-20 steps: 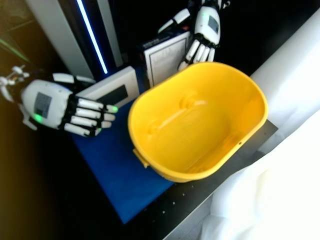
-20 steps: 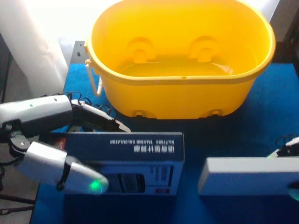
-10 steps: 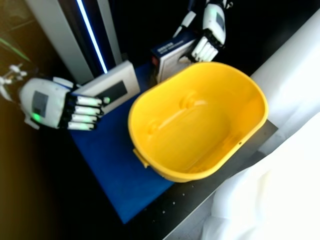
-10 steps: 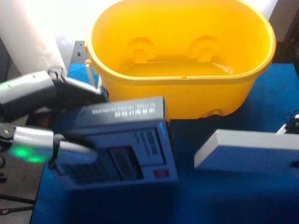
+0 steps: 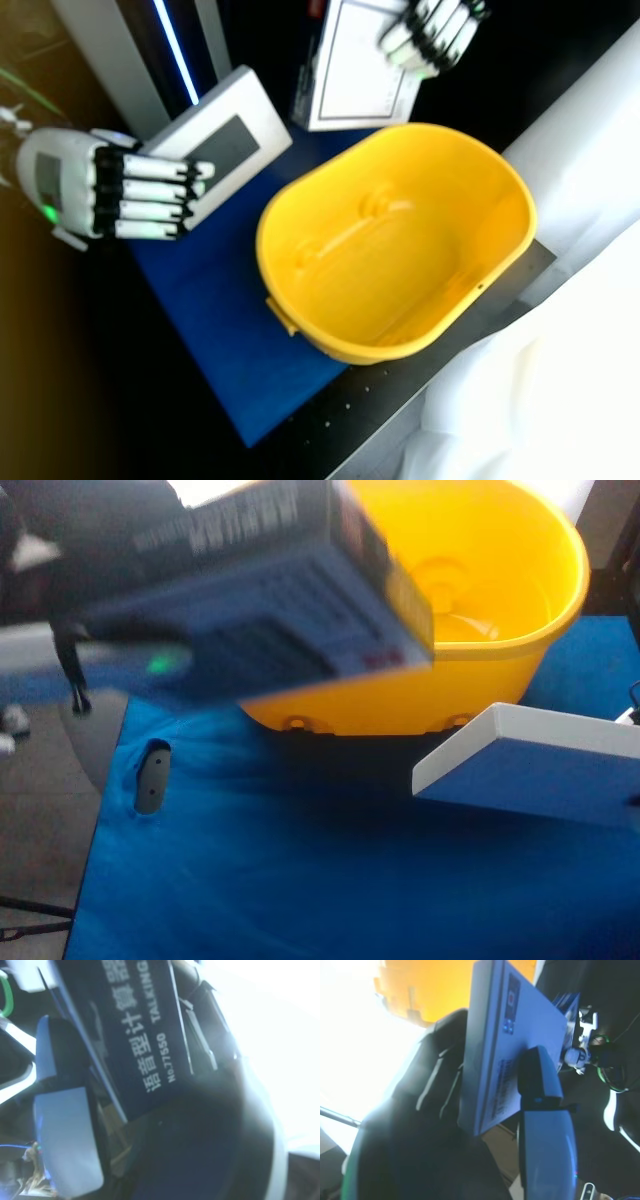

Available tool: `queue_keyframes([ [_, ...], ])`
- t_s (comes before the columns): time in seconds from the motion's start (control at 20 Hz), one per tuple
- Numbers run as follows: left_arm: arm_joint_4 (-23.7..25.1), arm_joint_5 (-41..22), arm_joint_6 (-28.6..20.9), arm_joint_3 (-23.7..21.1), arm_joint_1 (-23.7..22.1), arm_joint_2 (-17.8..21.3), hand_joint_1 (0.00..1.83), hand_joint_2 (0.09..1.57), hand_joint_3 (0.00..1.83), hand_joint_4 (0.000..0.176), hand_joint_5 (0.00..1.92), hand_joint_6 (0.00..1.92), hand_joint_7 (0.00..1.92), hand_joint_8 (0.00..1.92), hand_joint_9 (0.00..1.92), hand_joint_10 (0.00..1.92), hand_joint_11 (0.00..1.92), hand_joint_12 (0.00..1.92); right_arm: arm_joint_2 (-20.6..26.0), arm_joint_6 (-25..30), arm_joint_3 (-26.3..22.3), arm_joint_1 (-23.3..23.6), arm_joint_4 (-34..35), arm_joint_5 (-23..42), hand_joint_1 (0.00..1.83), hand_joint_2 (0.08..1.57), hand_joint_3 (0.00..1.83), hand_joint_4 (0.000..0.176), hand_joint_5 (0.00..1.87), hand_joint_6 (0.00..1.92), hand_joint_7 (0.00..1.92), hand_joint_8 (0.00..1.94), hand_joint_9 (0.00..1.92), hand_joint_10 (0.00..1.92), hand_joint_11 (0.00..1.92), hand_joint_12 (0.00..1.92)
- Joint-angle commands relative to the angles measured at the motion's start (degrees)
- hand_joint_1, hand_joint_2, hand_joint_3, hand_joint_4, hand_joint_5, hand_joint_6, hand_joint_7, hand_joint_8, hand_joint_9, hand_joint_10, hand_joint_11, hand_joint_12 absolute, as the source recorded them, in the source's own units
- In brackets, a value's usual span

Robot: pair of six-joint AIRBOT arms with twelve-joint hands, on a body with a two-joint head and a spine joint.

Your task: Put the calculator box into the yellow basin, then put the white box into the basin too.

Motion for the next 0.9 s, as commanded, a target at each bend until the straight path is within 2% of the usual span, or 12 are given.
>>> queue_keyframes([
  [0.0,-2.14,-8.95,-0.31,0.91,-1.87,-0.93,1.22,1.23,0.0,0.0,0.72,1.14,0.84,1.51,0.85,1.57,0.71,1.83,-0.25,0.75,0.14,0.51,-0.67,-6.98,1.37,1.13,0.0,0.0,0.94,1.09,0.97,1.0,0.81,1.28,0.58,1.51],
  [0.1,-2.08,-7.91,-0.3,3.68,-6.74,-3.43,1.19,1.28,0.0,0.0,0.69,1.21,0.74,1.67,0.72,1.69,0.59,1.9,-0.61,0.74,0.38,0.51,-0.49,-6.69,1.36,1.14,0.0,0.0,0.92,1.1,0.97,1.01,0.8,1.31,0.61,1.53],
  [0.15,-1.88,-6.62,-0.3,4.88,-9.03,-4.5,1.21,1.24,0.0,0.0,0.77,1.08,0.77,1.61,0.66,1.6,0.55,1.79,-0.71,0.74,0.49,0.51,-0.49,-6.58,1.37,1.14,0.0,0.0,0.91,1.1,0.97,1.03,0.81,1.32,0.63,1.55],
  [0.2,-1.28,-4.11,-0.33,6.81,-12.05,-6.19,1.22,1.22,0.0,0.0,0.83,1.02,0.78,1.56,0.67,1.54,0.6,1.67,-0.87,0.74,0.67,0.51,-0.49,-6.24,1.36,1.14,0.0,0.0,0.91,1.09,0.95,1.06,0.79,1.34,0.61,1.58],
  [0.3,0.37,0.96,-0.52,9.81,-17.2,-9.01,1.33,1.23,0.0,0.0,0.72,1.18,0.74,1.49,0.72,1.5,0.67,1.47,-1.13,0.74,0.9,0.52,-0.49,-5.66,1.36,1.16,0.0,0.0,0.89,1.11,0.91,1.12,0.78,1.39,0.62,1.62],
  [0.4,5.34,11.12,-2.67,15.17,-25.56,-13.87,1.35,1.21,0.0,0.0,0.75,1.2,0.75,1.4,0.8,1.41,0.78,1.39,-1.47,0.74,1.21,0.53,-0.49,-5.25,1.36,1.16,0.0,0.0,0.87,1.11,0.89,1.16,0.78,1.41,0.65,1.64],
  [0.5,8.26,20.75,-3.87,20.18,-30.46,-18.79,1.36,1.18,0.0,0.0,0.83,1.11,0.81,1.26,0.83,1.39,0.73,1.44,-1.75,0.74,1.55,0.56,-0.5,-5.06,1.36,1.16,0.0,0.0,0.86,1.09,0.91,1.15,0.81,1.39,0.74,1.64],
  [0.6,8.77,26.15,-3.89,23.81,-31.83,-22.16,1.37,1.15,0.0,0.0,0.9,1.0,0.88,1.13,0.86,1.35,0.74,1.41,-1.79,0.75,1.76,1.13,-0.58,-4.25,1.37,1.15,0.0,0.0,0.87,1.06,0.9,1.17,0.83,1.39,0.78,1.63],
  [0.65,8.74,28.43,-3.89,25.59,-32.03,-23.76,1.37,1.14,0.0,0.0,0.9,1.01,0.89,1.11,0.87,1.35,0.75,1.39,-1.89,0.75,1.94,1.43,-0.71,-3.87,1.37,1.15,0.0,0.0,0.88,1.04,0.9,1.16,0.81,1.4,0.74,1.65],
  [0.75,8.31,33.17,-3.9,29.25,-32.08,-26.97,1.36,1.15,0.0,0.0,0.92,1.04,0.88,1.11,0.82,1.37,0.68,1.49,-2.12,0.75,2.24,1.76,-0.92,-3.41,1.36,1.15,0.0,0.0,0.9,1.04,0.89,1.17,0.79,1.42,0.68,1.68],
  [0.8,8.13,35.76,-3.89,30.84,-31.83,-28.36,1.35,1.17,0.0,0.0,0.91,1.08,0.84,1.16,0.74,1.44,0.53,1.62,-2.2,0.75,2.28,1.83,-0.97,-3.32,1.36,1.15,0.0,0.0,0.91,1.03,0.89,1.17,0.79,1.41,0.68,1.68],
  [0.85,8.01,37.0,-3.89,31.6,-31.56,-29.02,1.36,1.16,0.0,0.0,0.87,1.05,0.88,1.18,0.8,1.39,0.6,1.59,-2.2,0.75,2.28,1.83,-0.98,-3.31,1.36,1.15,0.0,0.0,0.91,1.04,0.91,1.13,0.8,1.4,0.69,1.65],
])
